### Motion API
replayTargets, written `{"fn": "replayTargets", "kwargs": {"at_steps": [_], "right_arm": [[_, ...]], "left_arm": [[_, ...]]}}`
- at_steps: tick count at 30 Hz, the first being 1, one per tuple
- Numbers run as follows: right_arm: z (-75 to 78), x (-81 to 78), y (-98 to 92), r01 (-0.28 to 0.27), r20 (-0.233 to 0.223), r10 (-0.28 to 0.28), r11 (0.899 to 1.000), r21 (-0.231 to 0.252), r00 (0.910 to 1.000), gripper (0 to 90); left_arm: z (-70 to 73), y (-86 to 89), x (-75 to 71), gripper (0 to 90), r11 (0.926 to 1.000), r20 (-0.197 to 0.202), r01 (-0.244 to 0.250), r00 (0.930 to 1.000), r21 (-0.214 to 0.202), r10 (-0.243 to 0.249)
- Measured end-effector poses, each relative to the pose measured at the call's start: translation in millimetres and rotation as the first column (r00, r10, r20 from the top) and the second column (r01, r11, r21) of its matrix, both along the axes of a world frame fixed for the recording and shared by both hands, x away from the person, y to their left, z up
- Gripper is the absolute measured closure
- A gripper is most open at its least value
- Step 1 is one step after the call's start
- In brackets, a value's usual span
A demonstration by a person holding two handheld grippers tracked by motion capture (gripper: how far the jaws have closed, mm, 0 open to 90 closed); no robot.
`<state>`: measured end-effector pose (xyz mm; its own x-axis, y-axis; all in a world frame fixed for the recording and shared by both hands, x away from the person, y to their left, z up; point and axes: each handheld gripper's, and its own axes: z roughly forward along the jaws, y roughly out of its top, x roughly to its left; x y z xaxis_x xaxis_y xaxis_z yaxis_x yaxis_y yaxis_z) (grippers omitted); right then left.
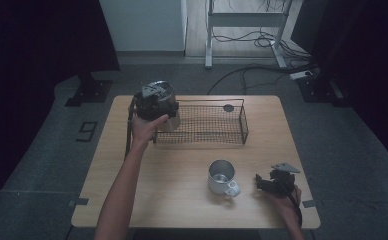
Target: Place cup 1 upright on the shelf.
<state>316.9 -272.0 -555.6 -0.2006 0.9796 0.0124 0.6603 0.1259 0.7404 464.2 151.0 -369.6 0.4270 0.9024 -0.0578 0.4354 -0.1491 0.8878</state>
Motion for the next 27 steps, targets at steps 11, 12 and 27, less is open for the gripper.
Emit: {"fn": "replayTargets", "kwargs": {"at_steps": [11,12,27], "right_arm": [[0.0,0.0,0.0,0.0,0.0,0.0,1.0,0.0,1.0,13.1],[0.0,0.0,0.0,0.0,0.0,0.0,1.0,0.0,1.0,13.2],[0.0,0.0,0.0,0.0,0.0,0.0,1.0,0.0,1.0,13.1]], "left_arm": [[0.2,-5.5,12.9,4.1,0.9999,-0.006,-0.001,1.0,0.016,0.001],[-0.3,-6.3,14.5,4.1,0.9998,-0.007,-0.002,1.0,0.021,0.002],[-14.8,-18.0,33.3,4.1,0.9993,-0.028,0.01,0.9996,0.036,-0.009]]}}
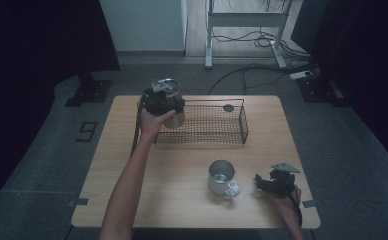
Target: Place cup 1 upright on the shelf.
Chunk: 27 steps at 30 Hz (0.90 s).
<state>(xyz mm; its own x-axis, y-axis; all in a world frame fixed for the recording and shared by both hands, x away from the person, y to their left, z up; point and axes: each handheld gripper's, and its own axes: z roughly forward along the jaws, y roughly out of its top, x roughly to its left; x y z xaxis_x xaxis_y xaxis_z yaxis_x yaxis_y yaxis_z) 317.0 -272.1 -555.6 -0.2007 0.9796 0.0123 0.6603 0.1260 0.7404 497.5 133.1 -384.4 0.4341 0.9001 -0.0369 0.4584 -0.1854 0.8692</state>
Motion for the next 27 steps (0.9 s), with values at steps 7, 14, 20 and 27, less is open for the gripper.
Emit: {"fn": "replayTargets", "kwargs": {"at_steps": [7,14,20,27], "right_arm": [[0.0,0.0,0.0,0.0,0.0,0.0,1.0,0.0,1.0,13.1],[0.0,0.0,0.0,0.0,0.0,0.0,1.0,0.0,1.0,13.1],[0.0,0.0,0.0,0.0,0.0,0.0,1.0,0.001,1.0,13.1],[0.0,0.0,0.0,-0.001,0.0,0.001,1.0,0.0,1.0,13.1]], "left_arm": [[-4.7,-4.5,5.7,4.1,1.0,-0.007,0.001,1.0,0.003,-0.001],[-10.4,-10.2,9.2,4.1,0.9999,-0.006,0.006,1.0,0.016,-0.006],[-15.6,-14.1,12.2,4.1,0.9998,-0.01,0.005,0.9999,0.021,-0.004],[-21.2,-16.5,13.8,4.1,0.9991,-0.006,-0.006,1.0,0.043,0.006]]}}
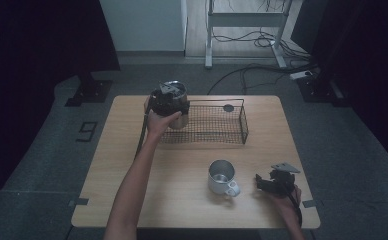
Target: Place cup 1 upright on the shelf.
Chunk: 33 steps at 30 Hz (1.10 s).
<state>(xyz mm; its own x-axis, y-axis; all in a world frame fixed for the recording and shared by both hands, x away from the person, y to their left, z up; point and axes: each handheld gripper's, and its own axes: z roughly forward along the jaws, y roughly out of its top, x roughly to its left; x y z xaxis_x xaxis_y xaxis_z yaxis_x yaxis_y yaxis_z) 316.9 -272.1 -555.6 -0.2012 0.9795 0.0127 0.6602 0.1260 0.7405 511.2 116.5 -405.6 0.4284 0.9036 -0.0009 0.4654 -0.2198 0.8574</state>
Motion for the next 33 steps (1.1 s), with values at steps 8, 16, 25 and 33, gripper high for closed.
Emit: {"fn": "replayTargets", "kwargs": {"at_steps": [8,16,25,33], "right_arm": [[0.0,0.0,0.0,0.0,0.0,0.0,1.0,0.0,1.0,13.1],[0.0,0.0,0.0,0.0,0.0,0.0,1.0,0.0,1.0,13.1],[0.0,0.0,0.0,0.0,0.0,0.0,1.0,0.0,1.0,13.1],[0.0,0.0,0.0,0.0,0.0,0.0,1.0,-0.001,1.0,13.2]], "left_arm": [[-10.5,3.1,3.3,4.1,0.9998,-0.019,-0.021,0.9996,-0.005,0.02],[-22.4,2.7,5.9,4.1,0.9996,-0.041,-0.024,0.9989,-0.011,0.024],[-33.4,-1.0,7.5,4.1,0.9995,-0.053,-0.03,0.9981,0.004,0.03],[-41.5,-2.1,8.7,4.1,0.9993,-0.07,-0.034,0.997,0.015,0.035]]}}
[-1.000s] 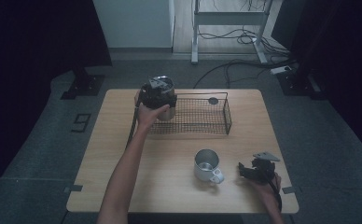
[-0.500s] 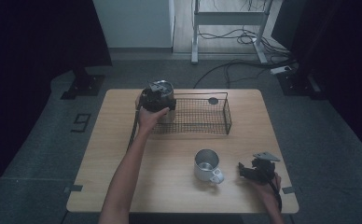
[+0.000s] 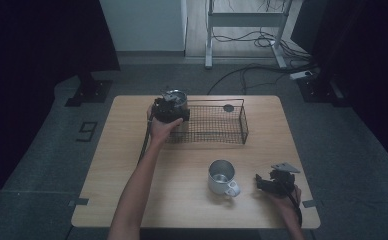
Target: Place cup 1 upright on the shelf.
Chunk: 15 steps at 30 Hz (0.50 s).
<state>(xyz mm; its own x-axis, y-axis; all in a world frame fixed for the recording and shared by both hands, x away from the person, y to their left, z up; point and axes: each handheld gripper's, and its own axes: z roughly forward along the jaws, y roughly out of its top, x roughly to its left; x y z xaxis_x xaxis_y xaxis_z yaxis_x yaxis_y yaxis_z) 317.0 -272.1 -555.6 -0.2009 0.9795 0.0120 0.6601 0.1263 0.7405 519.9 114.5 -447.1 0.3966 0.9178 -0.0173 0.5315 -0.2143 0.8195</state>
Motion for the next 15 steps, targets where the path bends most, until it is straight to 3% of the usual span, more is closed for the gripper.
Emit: {"fn": "replayTargets", "kwargs": {"at_steps": [15], "right_arm": [[0.0,0.0,0.0,0.0,0.0,0.0,1.0,0.0,1.0,13.1]], "left_arm": [[-12.7,-1.9,0.8,4.0,0.9999,-0.018,-0.013,0.9997,0.003,0.013]]}}
